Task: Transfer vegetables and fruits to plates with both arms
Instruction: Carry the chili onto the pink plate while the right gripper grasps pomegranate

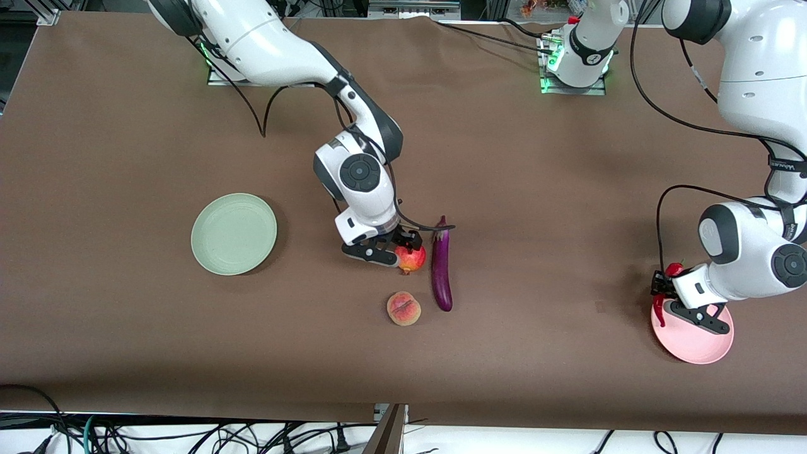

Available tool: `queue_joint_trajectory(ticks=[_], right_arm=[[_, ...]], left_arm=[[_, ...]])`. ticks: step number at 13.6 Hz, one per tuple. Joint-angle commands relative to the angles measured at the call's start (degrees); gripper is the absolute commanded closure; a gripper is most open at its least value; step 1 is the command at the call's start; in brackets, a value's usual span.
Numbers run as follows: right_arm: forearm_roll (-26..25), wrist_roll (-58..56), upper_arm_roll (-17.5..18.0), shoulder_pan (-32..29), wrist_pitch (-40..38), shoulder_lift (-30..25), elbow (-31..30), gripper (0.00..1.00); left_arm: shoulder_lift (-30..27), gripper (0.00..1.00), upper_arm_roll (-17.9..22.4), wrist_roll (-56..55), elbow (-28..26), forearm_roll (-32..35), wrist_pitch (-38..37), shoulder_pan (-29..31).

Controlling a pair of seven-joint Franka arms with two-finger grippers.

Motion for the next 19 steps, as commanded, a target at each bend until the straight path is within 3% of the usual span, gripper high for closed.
queue_joint_trajectory(ticks=[1,3,6,9,12,13,15,16,19], right_arm=[[-1.01,1.02,-0.28,-0.10,-0.11,3.26,6.41,0.00],[-0.92,2.59,-0.19,-0.19,0.06,5.20,9.06,0.00],[-0.92,5.84,-0.19,0.33,2.43,6.87,9.42,0.00],[-1.10,6.29,-0.19,1.22,4.20,8.81,9.33,0.00],[-1.18,8.31,-0.19,1.66,4.11,8.81,8.80,0.04],[-1.18,7.88,-0.19,1.48,3.76,8.64,8.80,0.20],[-1.36,6.39,-0.28,0.78,2.10,7.94,8.89,0.70],[-1.19,3.33,-0.19,-0.09,-0.61,7.15,8.98,0.99],[-0.83,-8.17,-0.10,-4.74,-9.74,3.20,9.07,1.00]], left_arm=[[1.96,1.00,-0.66,0.73,3.45,1.22,-0.43,1.36],[2.22,1.00,-0.75,0.47,5.10,0.96,-0.43,1.45],[4.86,0.87,-0.75,0.64,10.03,1.13,-0.34,1.45],[6.27,0.71,-0.92,0.55,11.27,0.43,0.97,2.50],[6.80,0.48,-0.84,0.55,11.27,0.43,1.86,3.12],[6.80,0.33,-0.92,0.55,11.27,0.43,1.86,3.12],[6.71,0.00,-1.27,0.47,11.27,-1.14,1.86,3.21],[6.45,0.00,-1.19,0.38,11.27,-3.15,1.51,3.21],[5.66,0.00,-1.36,0.11,12.49,-3.61,-0.58,2.77]])
